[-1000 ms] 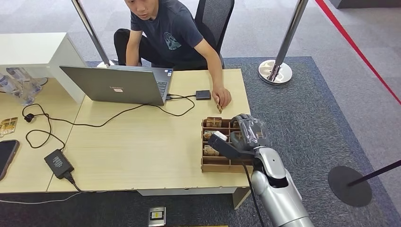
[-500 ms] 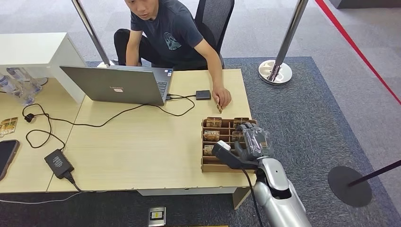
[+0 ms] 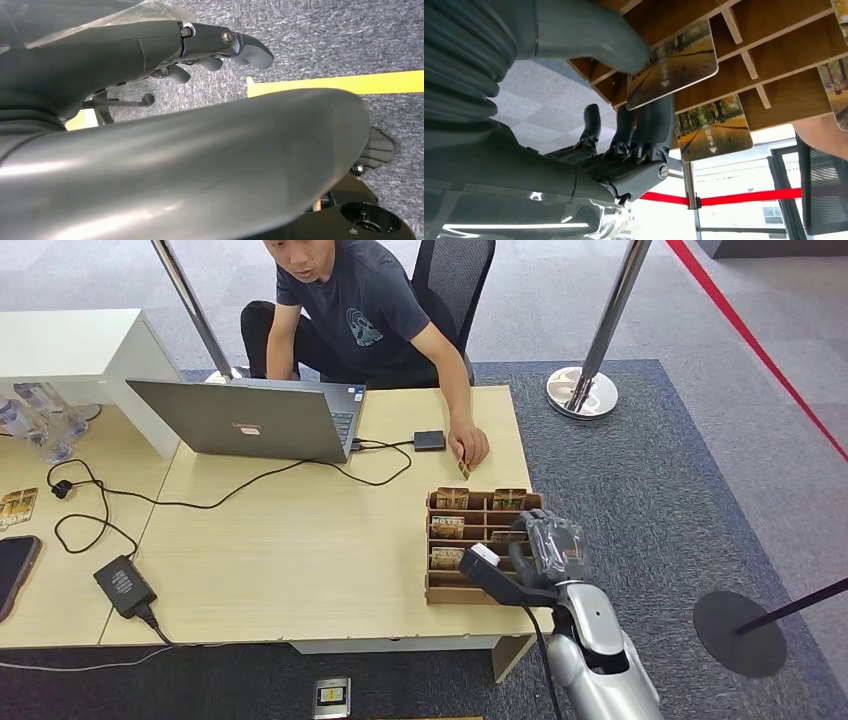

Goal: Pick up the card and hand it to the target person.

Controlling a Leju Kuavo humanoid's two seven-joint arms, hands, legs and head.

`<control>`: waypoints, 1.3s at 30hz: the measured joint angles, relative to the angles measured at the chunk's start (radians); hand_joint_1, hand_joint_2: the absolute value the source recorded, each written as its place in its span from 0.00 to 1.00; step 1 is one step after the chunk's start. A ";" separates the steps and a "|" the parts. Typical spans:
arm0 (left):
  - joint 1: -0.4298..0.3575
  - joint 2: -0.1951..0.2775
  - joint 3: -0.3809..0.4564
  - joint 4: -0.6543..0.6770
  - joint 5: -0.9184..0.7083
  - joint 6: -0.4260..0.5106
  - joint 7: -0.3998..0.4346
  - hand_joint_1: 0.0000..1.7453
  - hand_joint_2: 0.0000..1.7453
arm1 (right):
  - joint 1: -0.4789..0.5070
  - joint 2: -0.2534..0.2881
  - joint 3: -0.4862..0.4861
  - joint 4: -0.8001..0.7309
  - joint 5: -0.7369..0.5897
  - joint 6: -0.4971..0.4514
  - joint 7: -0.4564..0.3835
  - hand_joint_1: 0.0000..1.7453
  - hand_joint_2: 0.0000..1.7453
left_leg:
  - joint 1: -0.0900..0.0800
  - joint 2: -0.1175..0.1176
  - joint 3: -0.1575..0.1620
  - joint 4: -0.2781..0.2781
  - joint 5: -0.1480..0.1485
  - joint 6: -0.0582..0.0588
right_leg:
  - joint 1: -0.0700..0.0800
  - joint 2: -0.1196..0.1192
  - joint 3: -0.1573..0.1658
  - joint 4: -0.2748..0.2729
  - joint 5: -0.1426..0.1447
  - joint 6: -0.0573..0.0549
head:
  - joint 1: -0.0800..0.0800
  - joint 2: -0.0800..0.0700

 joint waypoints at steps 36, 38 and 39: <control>0.000 0.000 0.000 0.000 -0.004 0.000 -0.002 0.00 0.00 | 0.010 -0.005 -0.005 -0.030 0.004 -0.005 -0.040 1.00 1.00 | 0.000 0.000 0.000 0.000 0.000 0.000 | 0.000 0.000 0.000 0.000 0.000 0.000 | 0.000 0.000; 0.000 0.000 0.000 0.000 -0.004 0.000 -0.002 0.00 0.00 | 0.010 -0.007 -0.005 -0.041 0.003 -0.015 -0.052 1.00 1.00 | 0.000 0.000 0.000 0.000 0.000 0.000 | 0.000 0.000 0.000 0.000 0.000 0.000 | 0.000 0.000; 0.000 0.000 0.000 0.000 -0.004 0.000 -0.002 0.00 0.00 | 0.010 -0.008 -0.005 -0.049 0.002 -0.020 -0.059 1.00 1.00 | 0.000 0.000 0.000 0.000 0.000 0.000 | 0.000 0.000 0.000 0.000 0.000 0.000 | 0.000 0.000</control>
